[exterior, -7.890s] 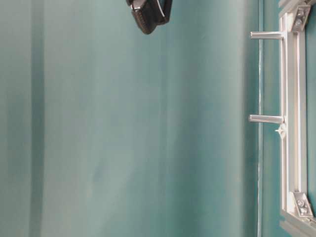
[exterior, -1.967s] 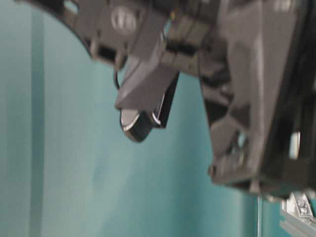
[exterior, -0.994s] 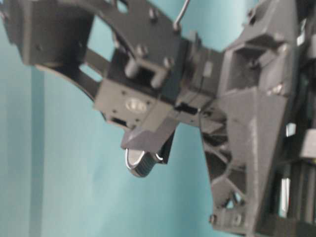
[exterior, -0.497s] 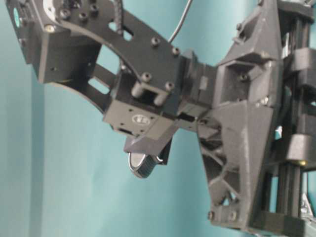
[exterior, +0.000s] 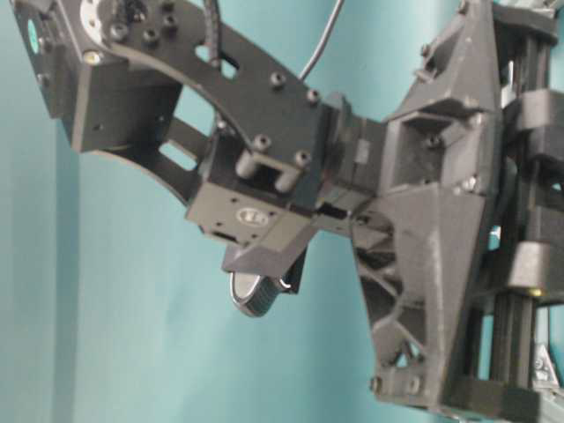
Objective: Move the cable alternately left and right between 8 closely spaced pins so it hooks onto each one.
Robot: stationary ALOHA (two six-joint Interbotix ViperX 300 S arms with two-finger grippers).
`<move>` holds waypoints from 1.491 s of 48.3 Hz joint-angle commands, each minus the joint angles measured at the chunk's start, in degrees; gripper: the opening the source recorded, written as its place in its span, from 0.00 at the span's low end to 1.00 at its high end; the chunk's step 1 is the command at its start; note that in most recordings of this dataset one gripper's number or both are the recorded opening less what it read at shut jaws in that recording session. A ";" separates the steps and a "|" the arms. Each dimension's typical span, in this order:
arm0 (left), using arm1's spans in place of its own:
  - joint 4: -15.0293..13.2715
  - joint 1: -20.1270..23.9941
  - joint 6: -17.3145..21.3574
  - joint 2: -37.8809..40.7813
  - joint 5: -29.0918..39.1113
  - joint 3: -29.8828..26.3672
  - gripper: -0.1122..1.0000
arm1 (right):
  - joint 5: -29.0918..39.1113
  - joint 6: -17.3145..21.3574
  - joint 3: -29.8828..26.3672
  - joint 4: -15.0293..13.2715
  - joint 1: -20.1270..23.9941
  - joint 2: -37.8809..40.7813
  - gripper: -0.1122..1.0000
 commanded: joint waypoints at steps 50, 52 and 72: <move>0.18 -0.09 -0.26 0.44 -0.53 -0.62 0.18 | -0.70 -7.03 -1.49 -0.26 -6.24 -1.41 0.23; 0.18 -0.09 -0.26 0.35 -0.53 -0.62 0.18 | -0.88 -7.56 -1.58 -0.26 -6.77 -1.41 0.23; 0.18 -0.09 -0.26 0.35 -0.53 -0.62 0.18 | -3.60 -9.40 -1.58 -0.26 -8.44 -1.41 0.23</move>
